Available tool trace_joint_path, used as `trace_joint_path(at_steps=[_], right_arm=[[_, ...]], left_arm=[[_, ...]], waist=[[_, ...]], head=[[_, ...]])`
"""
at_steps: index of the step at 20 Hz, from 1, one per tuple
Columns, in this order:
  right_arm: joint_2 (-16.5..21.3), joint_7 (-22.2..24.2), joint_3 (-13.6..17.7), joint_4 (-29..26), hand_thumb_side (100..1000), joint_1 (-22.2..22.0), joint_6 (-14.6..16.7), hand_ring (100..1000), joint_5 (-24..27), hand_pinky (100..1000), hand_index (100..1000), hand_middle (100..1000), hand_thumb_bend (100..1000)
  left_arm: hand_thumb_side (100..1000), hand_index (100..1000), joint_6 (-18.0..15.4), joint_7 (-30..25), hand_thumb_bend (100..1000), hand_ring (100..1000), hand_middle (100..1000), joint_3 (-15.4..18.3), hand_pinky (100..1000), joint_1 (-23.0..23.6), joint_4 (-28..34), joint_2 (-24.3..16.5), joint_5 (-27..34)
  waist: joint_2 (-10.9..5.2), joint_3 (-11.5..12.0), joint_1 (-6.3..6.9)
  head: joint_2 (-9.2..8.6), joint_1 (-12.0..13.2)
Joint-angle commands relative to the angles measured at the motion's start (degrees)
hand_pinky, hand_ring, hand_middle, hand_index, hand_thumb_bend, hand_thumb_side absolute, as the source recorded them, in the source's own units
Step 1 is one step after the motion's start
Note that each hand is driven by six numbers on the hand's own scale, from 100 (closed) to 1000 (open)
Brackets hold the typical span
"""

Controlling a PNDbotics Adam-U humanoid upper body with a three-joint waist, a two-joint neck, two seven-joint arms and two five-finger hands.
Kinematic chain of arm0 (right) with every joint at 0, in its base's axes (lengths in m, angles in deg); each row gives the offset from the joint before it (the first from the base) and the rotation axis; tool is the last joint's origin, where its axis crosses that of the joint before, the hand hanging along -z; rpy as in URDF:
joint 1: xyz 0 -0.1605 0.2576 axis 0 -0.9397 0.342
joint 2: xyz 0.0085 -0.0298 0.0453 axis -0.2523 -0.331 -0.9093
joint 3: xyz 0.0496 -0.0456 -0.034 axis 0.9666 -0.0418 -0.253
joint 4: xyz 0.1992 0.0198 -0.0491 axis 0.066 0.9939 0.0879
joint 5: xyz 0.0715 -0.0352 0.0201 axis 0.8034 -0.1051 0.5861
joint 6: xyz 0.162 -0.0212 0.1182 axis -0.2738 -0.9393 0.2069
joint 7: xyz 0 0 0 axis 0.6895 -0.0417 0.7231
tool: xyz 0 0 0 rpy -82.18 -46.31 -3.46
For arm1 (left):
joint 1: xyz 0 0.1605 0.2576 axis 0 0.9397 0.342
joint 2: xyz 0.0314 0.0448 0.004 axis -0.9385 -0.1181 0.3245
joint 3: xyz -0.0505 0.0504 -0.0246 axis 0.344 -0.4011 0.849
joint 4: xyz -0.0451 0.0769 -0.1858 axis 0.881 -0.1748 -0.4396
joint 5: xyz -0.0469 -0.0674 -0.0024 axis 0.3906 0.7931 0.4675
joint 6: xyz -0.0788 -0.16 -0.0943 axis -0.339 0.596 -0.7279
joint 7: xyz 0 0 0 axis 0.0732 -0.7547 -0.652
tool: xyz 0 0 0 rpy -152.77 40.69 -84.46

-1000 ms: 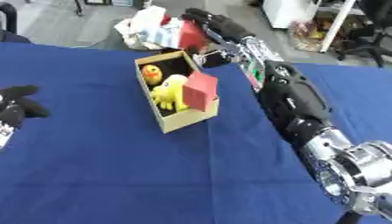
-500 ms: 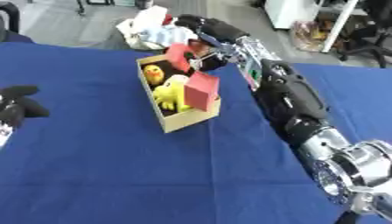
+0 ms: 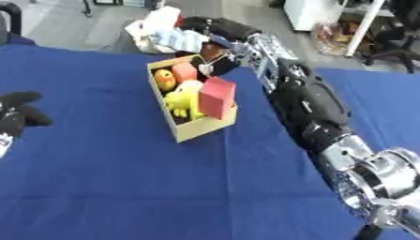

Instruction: Pick up objects on the table and place them in the box.

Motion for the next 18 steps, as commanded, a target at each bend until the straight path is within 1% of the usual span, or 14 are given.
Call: trace_joint_path(at_steps=[1, 4, 6, 10, 12, 13, 15, 16, 17, 18], right_arm=[[0.9, -0.8, 0.3, -2.1, 202, 1.7, 0.4, 924, 1.4, 860, 1000, 1000, 100], [1.3, -1.5, 0.2, -3.4, 198, 1.8, 1.6, 912, 4.4, 850, 1000, 1000, 100], [2.0, -1.6, -0.2, -4.6, 199, 1.8, 3.1, 906, 7.5, 846, 1000, 997, 100], [5.2, -1.0, -2.7, -9.8, 183, 0.9, 6.9, 887, 16.0, 831, 1000, 981, 100], [6.9, -0.1, -4.0, -12.8, 187, -0.3, 8.2, 877, 21.2, 824, 1000, 969, 100], [7.7, 0.4, -4.6, -14.6, 228, -1.3, 8.7, 852, 24.5, 805, 1000, 933, 100], [9.4, 1.6, -5.8, -18.9, 256, -4.0, 9.3, 816, 31.9, 781, 1000, 885, 100], [10.3, 2.3, -6.3, -21.3, 264, -5.7, 9.2, 814, 35.7, 779, 1000, 882, 100], [10.9, 3.1, -6.7, -23.8, 359, -7.5, 8.8, 791, 39.3, 760, 1000, 854, 100], [11.4, 3.8, -6.9, -26.2, 399, -9.4, 8.2, 781, 43.0, 751, 1000, 840, 100]], left_arm=[[717, 877, 0.0, 0.0, 100, 725, 605, 0.1, 839, -0.8, 0.9, -0.3, 0.2], [721, 877, 0.1, 0.2, 100, 725, 604, 0.3, 839, -0.6, 0.8, -0.3, 0.1], [723, 877, 0.1, 0.4, 100, 726, 604, 0.5, 839, -0.5, 0.7, -0.3, -0.1], [730, 877, 0.2, 1.0, 100, 727, 608, 1.1, 840, 0.2, 0.4, -0.4, -0.5], [732, 877, 0.2, 1.4, 100, 728, 609, 1.4, 840, 0.6, 0.3, -0.4, -0.7], [736, 878, 0.2, 1.5, 100, 732, 618, 1.5, 840, 0.8, 0.2, -0.4, -0.8], [743, 880, 0.2, 1.8, 100, 738, 629, 1.7, 841, 1.2, 0.1, -0.3, -1.1], [743, 880, 0.2, 2.0, 100, 739, 630, 1.8, 841, 1.4, 0.0, -0.3, -1.2], [744, 882, 0.2, 2.2, 100, 742, 637, 1.9, 840, 1.7, -0.1, -0.3, -1.2], [742, 882, 0.1, 2.4, 100, 742, 639, 2.1, 840, 2.0, -0.1, -0.2, -1.3]], waist=[[-1.52, -0.1, -0.35], [-1.51, -0.5, -0.26], [-1.46, -1.1, -0.2], [-1.4, -2.9, -0.05], [-1.42, -3.8, 0.05], [-1.41, -4.3, 0.13], [-1.38, -5.3, 0.35], [-1.38, -5.7, 0.46], [-1.38, -6.2, 0.6], [-1.4, -6.8, 0.73]], head=[[-0.91, 0.2], [-0.84, 0.6], [-0.77, 1.2], [-0.34, 3.0], [0.03, 4.0], [0.26, 4.5], [0.74, 5.5], [1.0, 5.9], [1.32, 6.4], [1.68, 7.0]])
